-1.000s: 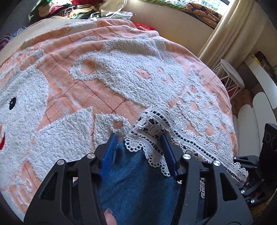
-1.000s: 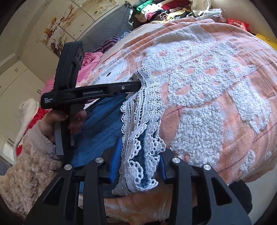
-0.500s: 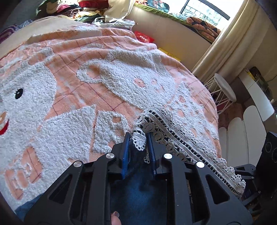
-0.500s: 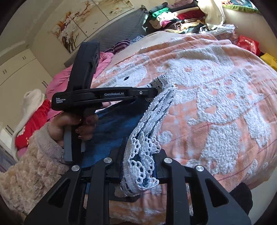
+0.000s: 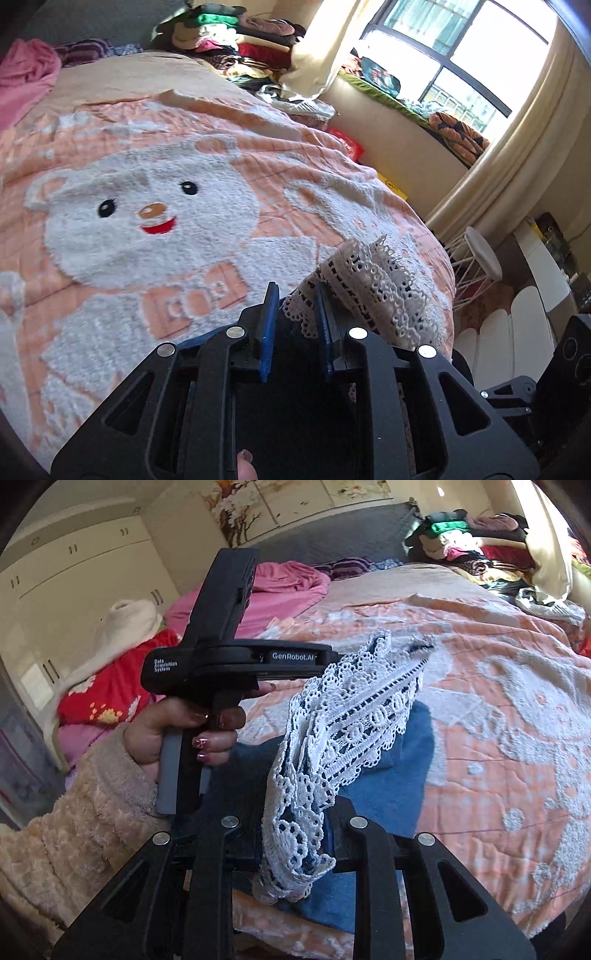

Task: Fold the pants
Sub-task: 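Lift the lace-trimmed edge and fold it over the pants with both tools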

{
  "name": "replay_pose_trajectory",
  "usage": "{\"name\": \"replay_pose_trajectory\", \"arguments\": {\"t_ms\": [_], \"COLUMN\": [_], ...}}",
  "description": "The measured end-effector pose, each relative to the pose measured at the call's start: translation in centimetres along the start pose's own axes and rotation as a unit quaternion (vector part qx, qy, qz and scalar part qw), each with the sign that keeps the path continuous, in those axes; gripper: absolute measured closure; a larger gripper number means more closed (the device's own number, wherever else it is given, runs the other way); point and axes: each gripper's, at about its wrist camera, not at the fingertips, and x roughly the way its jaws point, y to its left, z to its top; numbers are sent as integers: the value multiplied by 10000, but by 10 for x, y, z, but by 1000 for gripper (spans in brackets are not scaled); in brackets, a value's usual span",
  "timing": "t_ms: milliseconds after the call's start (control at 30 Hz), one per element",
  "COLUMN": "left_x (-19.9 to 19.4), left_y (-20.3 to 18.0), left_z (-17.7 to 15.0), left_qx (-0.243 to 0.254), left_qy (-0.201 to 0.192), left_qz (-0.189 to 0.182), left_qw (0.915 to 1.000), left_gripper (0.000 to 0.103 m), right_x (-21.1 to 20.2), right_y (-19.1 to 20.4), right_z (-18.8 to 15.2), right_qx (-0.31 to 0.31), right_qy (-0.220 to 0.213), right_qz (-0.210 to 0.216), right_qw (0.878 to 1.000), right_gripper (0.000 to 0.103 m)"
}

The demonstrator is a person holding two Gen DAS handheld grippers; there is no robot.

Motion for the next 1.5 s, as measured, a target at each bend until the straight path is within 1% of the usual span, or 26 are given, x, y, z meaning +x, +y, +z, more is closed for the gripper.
{"name": "replay_pose_trajectory", "arguments": {"t_ms": [67, 133, 233, 333, 367, 433, 500, 533, 600, 633, 700, 767, 833, 1000, 1033, 1167, 1200, 1233, 1267, 1300, 1333, 1367, 1500], "left_x": [-12, -23, -39, -46, -47, -48, -49, -49, -46, -44, -38, -32, -30, -39, -39, -27, -24, -20, -18, -16, -15, -15, -26], "left_y": [16, 32, 59, 81, 85, 90, 92, 91, 90, 90, 88, 87, 87, 78, 76, 76, 78, 80, 81, 83, 85, 85, 88], "left_z": [-9, -18, -36, -53, -57, -64, -66, -66, -67, -67, -66, -66, -67, -69, -70, -71, -71, -72, -72, -72, -73, -74, -74], "left_qx": [-198, -423, -849, -1146, -1214, -1284, -1291, -1284, -1344, -1377, -1381, -1407, -1485, -1489, -1497, -1485, -1526, -1578, -1627, -1668, -1705, -1744, -1869], "left_qy": [-80, -152, -239, -204, -175, -135, -80, -58, 20, 55, 174, 295, 357, 330, 369, 600, 651, 672, 674, 674, 682, 680, 531], "left_qz": [70, 182, 198, 339, 369, 422, 408, 403, 395, 394, 441, 452, 386, 102, 114, 512, 577, 600, 627, 663, 676, 654, 435], "left_qw": [9997, 9988, 9959, 9926, 9918, 9907, 9908, 9909, 9901, 9897, 9893, 9886, 9875, 9882, 9880, 9858, 9845, 9833, 9824, 9814, 9807, 9802, 9800], "left_gripper": [90, 90, 90, 90, 87, 79, 66, 63, 49, 47, 47, 47, 47, 47, 47, 47, 50, 56, 73, 79, 80, 84, 89], "right_x": [18, 39, 66, 87, 91, 94, 94, 94, 93, 92, 87, 83, 75, 59, 58, 58, 60, 63, 66, 69, 72, 75, 80], "right_y": [14, 27, 36, 44, 45, 46, 45, 44, 45, 45, 48, 49, 48, 45, 44, 40, 40, 41, 43, 44, 45, 45, 51], "right_z": [-5, -12, -26, -39, -43, -46, -46, -45, -46, -46, -50, -49, -48, -41, -40, -36, -36, -36, -37, -38, -38, -39, -46], "right_qx": [-161, -349, -499, -685, -732, -777, -783, -778, -785, -804, -788, -773, -751, -613, -601, -454, -455, -488, -520, -543, -565, -584, -691], "right_qy": [177, 401, 698, 912, 942, 928, 897, 888, 863, 857, 816, 729, 622, 361, 335, 319, 333, 373, 420, 490, 550, 590, 679], "right_qz": [46, -12, -66, -216, -262, -318, -313, -305, -296, -304, -303, -281, -228, 52, 53, 185, 211, 212, 154, 127, 102, 82, -4], "right_qw": [9997, 9986, 9963, 9932, 9925, 9921, 9924, 9925, 9927, 9926, 9931, 9939, 9950, 9975, 9976, 9983, 9982, 9979, 9976, 9972, 9968, 9965, 9953], "right_gripper": [81, 81, 81, 81, 81, 81, 81, 81, 81, 81, 81, 81, 81, 81, 81, 81, 81, 81, 81, 81, 81, 81, 81]}}
